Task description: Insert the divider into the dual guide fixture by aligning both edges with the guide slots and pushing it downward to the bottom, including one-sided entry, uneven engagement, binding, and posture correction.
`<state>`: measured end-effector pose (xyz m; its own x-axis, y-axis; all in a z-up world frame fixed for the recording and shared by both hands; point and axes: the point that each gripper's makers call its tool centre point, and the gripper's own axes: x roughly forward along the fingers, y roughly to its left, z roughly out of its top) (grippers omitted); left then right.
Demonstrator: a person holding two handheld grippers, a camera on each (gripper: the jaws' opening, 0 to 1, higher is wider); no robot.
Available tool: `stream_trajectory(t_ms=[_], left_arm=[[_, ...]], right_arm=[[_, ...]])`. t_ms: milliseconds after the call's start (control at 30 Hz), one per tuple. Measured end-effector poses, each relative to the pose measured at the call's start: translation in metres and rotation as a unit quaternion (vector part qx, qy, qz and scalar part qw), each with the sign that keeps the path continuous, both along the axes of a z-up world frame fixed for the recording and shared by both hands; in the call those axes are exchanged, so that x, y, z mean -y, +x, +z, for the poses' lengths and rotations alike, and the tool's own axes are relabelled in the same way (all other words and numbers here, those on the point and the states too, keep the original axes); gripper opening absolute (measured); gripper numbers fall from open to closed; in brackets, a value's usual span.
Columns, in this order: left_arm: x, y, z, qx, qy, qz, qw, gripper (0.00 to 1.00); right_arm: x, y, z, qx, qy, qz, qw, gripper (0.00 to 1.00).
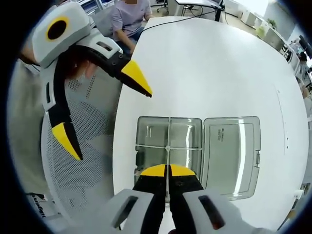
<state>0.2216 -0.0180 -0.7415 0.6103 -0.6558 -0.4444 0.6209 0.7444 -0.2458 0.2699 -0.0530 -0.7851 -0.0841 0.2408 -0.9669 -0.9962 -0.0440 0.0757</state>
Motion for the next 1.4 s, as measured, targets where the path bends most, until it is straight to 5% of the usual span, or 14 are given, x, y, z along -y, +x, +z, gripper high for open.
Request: stream_trajectory(t_ms=[1400], left_arm=[[-0.0010, -0.0006, -0.0001, 0.000, 0.000, -0.001, 1.0000, 0.69]], right_arm=[[0.0026, -0.0027, -0.0030, -0.004, 0.034, -0.021, 0.9992, 0.00]])
